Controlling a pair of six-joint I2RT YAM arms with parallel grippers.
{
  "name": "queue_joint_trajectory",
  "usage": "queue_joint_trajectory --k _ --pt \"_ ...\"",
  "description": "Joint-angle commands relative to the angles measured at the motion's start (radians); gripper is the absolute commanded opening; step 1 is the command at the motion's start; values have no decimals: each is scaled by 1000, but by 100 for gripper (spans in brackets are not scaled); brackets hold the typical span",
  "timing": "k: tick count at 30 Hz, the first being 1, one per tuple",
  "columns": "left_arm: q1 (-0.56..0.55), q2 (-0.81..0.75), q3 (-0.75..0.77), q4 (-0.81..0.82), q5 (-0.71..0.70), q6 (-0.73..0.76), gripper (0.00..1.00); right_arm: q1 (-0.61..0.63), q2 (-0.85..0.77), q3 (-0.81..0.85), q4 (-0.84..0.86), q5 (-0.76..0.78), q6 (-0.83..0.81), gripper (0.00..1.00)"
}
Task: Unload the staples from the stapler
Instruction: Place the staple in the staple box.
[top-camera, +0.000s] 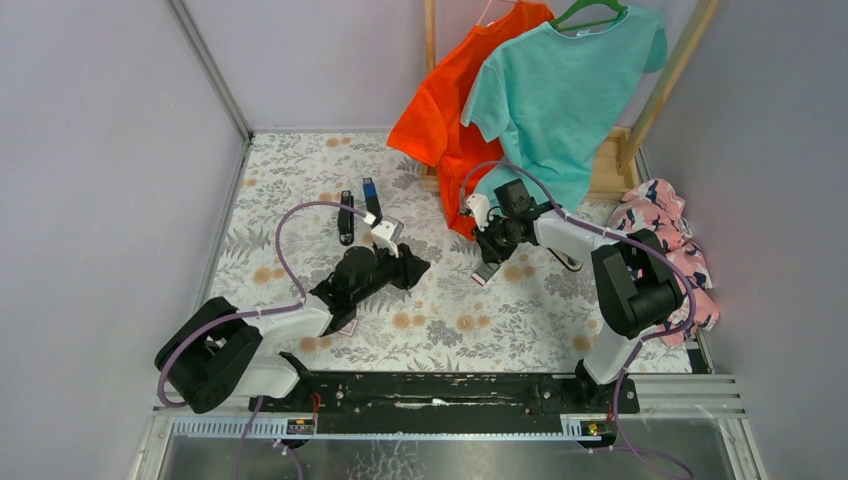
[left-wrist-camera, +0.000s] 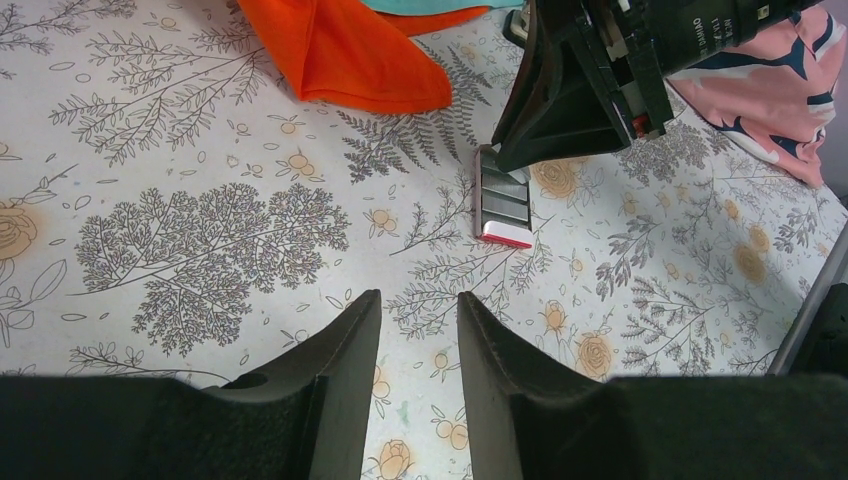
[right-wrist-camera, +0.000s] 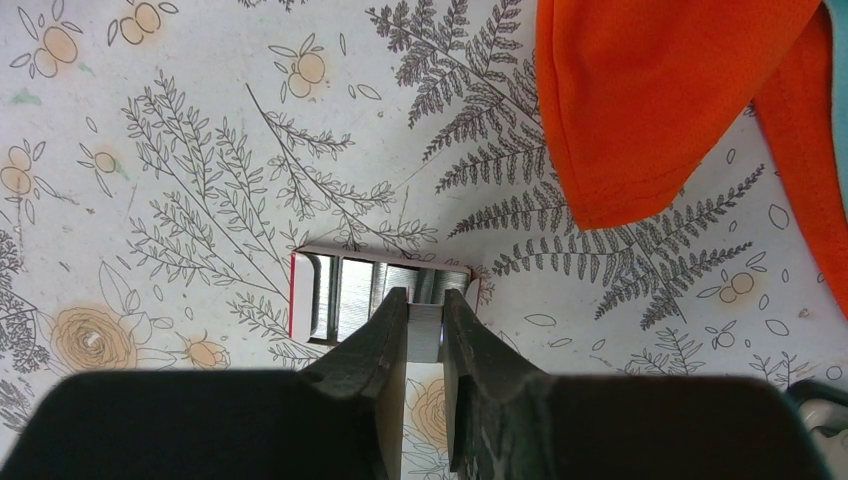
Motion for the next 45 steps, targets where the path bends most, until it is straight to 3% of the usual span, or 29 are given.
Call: queue_joint_trajectory --k 1,45 --pt "5 -15 -14 78 -10 15 42 12 -29 -5 11 32 -20 17" --pt "8 -24 -22 79 -7 16 42 26 -8 -6 -19 63 -39 20"
